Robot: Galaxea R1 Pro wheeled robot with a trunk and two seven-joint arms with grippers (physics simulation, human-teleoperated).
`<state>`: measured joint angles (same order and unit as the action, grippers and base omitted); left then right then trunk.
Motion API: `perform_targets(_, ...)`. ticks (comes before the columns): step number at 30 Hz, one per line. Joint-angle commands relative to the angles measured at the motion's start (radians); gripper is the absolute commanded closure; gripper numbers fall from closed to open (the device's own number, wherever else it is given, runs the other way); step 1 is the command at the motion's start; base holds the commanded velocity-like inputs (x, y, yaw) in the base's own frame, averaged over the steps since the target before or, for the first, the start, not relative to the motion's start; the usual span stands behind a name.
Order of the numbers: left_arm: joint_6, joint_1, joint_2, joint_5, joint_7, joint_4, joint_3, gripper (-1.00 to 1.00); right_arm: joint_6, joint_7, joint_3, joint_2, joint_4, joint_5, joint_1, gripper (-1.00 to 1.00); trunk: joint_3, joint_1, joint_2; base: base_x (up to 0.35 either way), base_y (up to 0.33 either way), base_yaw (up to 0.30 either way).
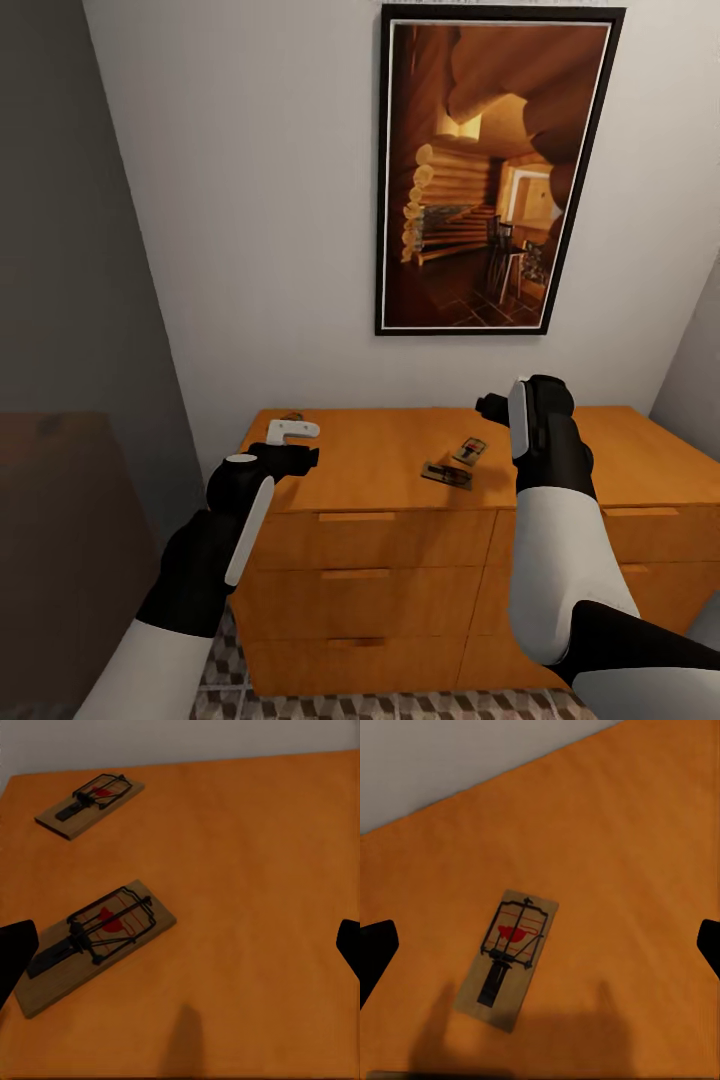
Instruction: Take the four mousetraps from the cabinet in the bathroom and place them on the bathroom floor. Make sure all four end up on the same floor surface, and ensure that at least two of them are either under or directly next to the same bathroom sink.
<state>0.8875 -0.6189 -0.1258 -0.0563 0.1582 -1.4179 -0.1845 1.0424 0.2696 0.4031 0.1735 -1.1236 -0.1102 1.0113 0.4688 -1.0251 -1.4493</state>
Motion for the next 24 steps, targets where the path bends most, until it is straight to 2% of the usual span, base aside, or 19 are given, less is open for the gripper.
perform_targets(1, 0.004, -0.001, 0.000, -0.006, 0.007, -0.001, -0.001, -1.00, 0.005, -0.006, 0.002, 0.001, -0.001, -0.010, 0.001, -1.00, 0.001, 0.000, -0.001, -0.020, 0.000, 0.000)
perform_targets(24, 0.004, -0.001, -0.001, -0.004, 0.009, -0.001, -0.001, -1.00, 0.005, -0.004, -0.004, 0.001, 0.025, -0.007, 0.001, -1.00, 0.001, 0.000, -0.001, -0.003, 0.000, 0.000)
